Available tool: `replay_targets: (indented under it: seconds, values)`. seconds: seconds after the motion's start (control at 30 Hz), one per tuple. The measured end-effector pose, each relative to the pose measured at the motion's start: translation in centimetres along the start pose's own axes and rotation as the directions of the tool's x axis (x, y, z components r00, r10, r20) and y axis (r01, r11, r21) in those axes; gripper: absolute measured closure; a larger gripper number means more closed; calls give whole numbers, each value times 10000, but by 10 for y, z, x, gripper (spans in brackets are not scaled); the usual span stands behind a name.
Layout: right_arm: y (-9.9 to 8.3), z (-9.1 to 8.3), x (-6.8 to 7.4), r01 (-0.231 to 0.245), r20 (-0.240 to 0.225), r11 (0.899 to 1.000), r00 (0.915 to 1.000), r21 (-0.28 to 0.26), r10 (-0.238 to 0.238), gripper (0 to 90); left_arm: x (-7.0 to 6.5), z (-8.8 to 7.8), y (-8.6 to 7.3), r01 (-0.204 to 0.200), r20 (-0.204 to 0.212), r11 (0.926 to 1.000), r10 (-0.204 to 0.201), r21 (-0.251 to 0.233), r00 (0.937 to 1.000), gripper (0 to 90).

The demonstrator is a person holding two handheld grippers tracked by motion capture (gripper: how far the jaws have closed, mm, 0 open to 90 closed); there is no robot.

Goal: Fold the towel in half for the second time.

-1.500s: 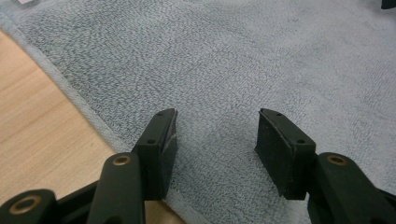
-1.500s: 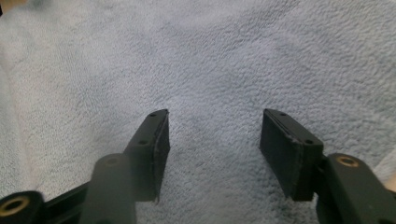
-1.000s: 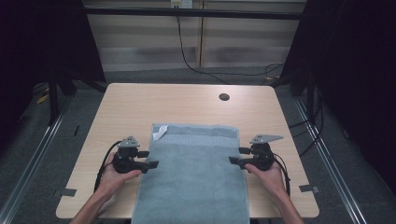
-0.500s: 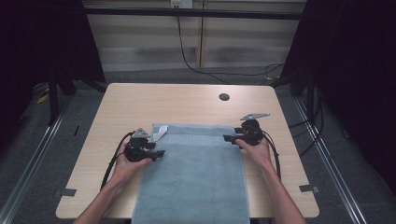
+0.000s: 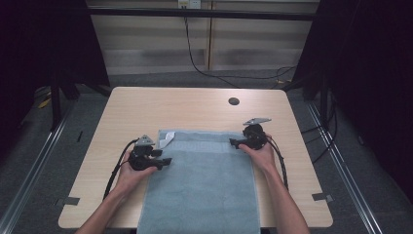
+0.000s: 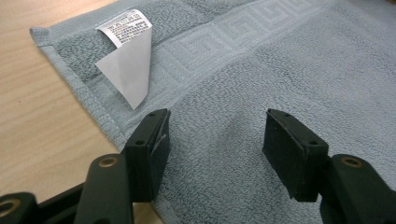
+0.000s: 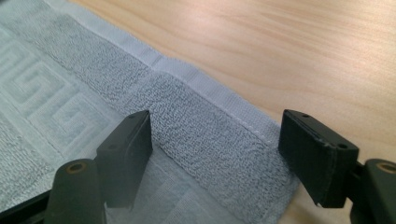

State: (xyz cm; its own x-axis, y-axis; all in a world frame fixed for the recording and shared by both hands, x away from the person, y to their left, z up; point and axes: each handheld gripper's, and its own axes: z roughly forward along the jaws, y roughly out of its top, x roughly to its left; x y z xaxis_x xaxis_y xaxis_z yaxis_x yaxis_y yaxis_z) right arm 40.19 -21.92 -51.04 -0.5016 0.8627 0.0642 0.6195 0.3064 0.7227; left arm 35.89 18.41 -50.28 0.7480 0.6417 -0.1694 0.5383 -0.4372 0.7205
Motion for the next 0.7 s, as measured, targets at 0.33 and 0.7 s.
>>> replay_targets:
  seconds: [0.33, 0.7]
  values:
    - [-12, -18, 15, 329, -617, 9994, 9976, 145, -319, 742, 18, -8, 20, 585, -425, 9945, -623, -868, 9971, 387]
    - [-21, -23, 13, 51, -932, 9998, 9956, -211, -70, 803, 40, 29, 32, 728, -731, 9956, -770, -586, 9943, 322]
